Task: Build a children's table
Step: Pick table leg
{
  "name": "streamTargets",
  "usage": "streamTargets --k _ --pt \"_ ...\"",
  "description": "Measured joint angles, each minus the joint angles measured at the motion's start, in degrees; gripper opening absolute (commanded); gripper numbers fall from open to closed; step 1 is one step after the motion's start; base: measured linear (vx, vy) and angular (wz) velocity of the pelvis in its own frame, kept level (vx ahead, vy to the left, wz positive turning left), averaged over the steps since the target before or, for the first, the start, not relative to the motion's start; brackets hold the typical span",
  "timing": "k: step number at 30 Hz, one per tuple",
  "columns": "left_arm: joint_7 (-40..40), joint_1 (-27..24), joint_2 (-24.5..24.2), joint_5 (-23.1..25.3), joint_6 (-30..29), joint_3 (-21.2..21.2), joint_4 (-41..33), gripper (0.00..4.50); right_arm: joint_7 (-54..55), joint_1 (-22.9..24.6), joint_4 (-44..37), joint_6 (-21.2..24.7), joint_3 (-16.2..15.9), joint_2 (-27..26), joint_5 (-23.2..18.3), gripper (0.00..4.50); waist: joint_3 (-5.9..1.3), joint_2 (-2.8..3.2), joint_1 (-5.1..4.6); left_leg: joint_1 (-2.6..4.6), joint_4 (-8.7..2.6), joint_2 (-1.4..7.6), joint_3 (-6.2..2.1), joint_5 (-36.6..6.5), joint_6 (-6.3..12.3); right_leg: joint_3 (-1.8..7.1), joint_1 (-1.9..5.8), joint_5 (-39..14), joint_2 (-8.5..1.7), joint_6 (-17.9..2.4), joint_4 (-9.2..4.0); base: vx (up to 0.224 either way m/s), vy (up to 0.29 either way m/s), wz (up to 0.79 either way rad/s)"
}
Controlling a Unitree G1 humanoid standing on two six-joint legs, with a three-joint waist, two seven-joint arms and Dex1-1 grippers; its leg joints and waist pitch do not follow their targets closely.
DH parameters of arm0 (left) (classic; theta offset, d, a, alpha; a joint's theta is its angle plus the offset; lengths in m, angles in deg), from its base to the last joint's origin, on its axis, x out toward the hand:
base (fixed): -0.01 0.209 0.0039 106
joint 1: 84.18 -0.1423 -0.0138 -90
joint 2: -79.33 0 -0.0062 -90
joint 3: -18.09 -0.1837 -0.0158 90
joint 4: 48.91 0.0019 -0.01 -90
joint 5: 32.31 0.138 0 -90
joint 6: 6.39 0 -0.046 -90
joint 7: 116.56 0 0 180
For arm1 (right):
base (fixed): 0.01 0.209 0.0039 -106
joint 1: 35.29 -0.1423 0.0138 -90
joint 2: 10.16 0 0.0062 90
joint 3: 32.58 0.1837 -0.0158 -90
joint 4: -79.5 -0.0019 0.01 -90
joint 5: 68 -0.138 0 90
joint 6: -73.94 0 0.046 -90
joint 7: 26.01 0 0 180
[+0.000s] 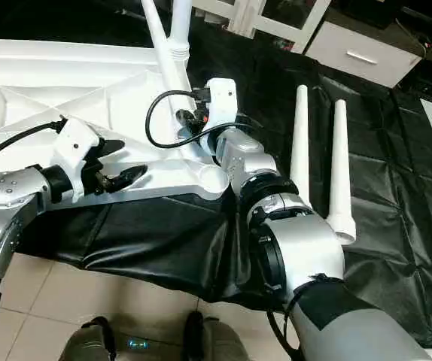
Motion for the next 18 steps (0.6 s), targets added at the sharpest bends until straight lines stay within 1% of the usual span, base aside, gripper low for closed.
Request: streamTargets --k 4,5,7,8,9,10,11,12,13,17,18 --pt "-0.11 0.01 0.01 0.02 -0.14 -0.01 0.0 3.76 -0.74 -0.12 0.0 0.07 -0.05 0.21 0.89 1.05 -0.01 -0.02 -0.07 0.03 -0.02 0.0 0.01 0.02 0.01 0.01 0.0 0.0 0.01 0.0 0.01 0.0 0.0 0.0" --pt "-0.18 0.01 0.02 0.02 -0.17 -0.01 0.0 3.76 -0.99 -0.14 0.0 0.07 -0.05 0.3 0.98 1.05 -0.01 -0.02 -0.07 0.03 -0.02 0.0 0.01 0.02 0.01 0.01 0.0 0.0 0.01 0.0 0.01 0.0 0.0 0.0" --pt "-0.42 0.01 0.03 0.03 -0.21 -0.01 0.0 3.76 -1.57 -0.15 0.0 0.06 -0.05 0.53 1.11 0.83 -0.02 -0.03 -0.04 0.03 -0.02 0.0 0.01 0.03 0.03 0.01 0.01 0.0 0.01 0.0 0.01 0.0 0.0 0.0" --pt "-0.63 0.02 0.03 0.03 -0.21 -0.01 0.01 3.76 -1.69 -0.15 0.0 0.02 -0.04 0.59 1.12 0.83 -0.03 -0.04 -0.02 0.03 -0.02 0.0 0.01 0.04 0.03 0.01 0.01 0.0 0.01 0.0 0.01 0.0 0.0 0.0" --pt "-0.72 0.08 0.07 0.03 -0.21 -0.01 0.04 3.76 -1.86 -0.15 0.0 -0.04 -0.03 0.68 1.13 0.68 -0.03 -0.04 0.0 0.03 -0.02 0.0 0.01 0.04 0.04 0.02 0.01 0.0 0.01 0.0 0.02 0.0 0.0 0.0" --pt "-0.78 0.18 0.12 0.03 -0.2 -0.01 0.08 3.76 -2.16 -0.14 0.01 -0.1 -0.03 0.78 1.13 0.68 -0.06 -0.08 0.0 0.03 -0.02 0.0 0.02 0.05 0.05 0.01 0.01 0.0 0.01 0.0 0.02 0.0 0.0 0.0" --pt "-0.99 0.43 0.32 0.03 -0.16 -0.01 0.21 3.76 -2.89 -0.14 0.05 -0.12 0.0 1.12 1.16 0.62 -0.08 -0.11 0.05 0.03 -0.02 0.0 0.02 0.06 0.07 0.01 0.01 0.0 0.01 -0.01 0.03 0.0 0.0 0.0" --pt "-1.34 0.78 0.64 0.04 -0.05 -0.01 0.4 3.76 -3.99 -0.13 0.12 -0.1 0.04 1.6 1.31 0.42 -0.09 -0.13 0.13 0.02 -0.02 0.0 0.02 0.07 0.09 0.01 0.01 0.0 0.01 -0.01 0.03 0.0 0.0 0.0" --pt "-1.41 0.96 0.74 0.04 0.04 -0.01 0.51 3.76 -4.41 -0.13 0.15 -0.09 0.05 1.76 1.44 0.42 -0.1 -0.14 0.14 0.02 -0.01 0.0 0.02 0.07 0.09 0.01 0.01 0.0 0.01 -0.01 0.03 0.0 0.0 0.0" --pt "-2.18 2.1 1.4 0.04 0.46 0.01 0.98 3.76 -8.63 -0.05 0.23 -0.09 0.13 3.04 1.82 0.05 -0.13 -0.18 0.11 0.02 0.01 -0.01 0.04 0.23 0.38 0.01 0.01 -0.01 0.01 -0.07 0.07 0.0 0.0 0.0" --pt "-2.37 2.3 1.67 0.04 0.72 0.01 1.27 3.76 -9.53 0.0 0.23 -0.12 0.12 3.41 1.83 0.05 -0.14 -0.19 0.12 0.02 0.04 -0.01 0.04 0.23 0.39 0.01 0.01 -0.04 0.0 -0.11 0.14 0.0 0.0 0.0"
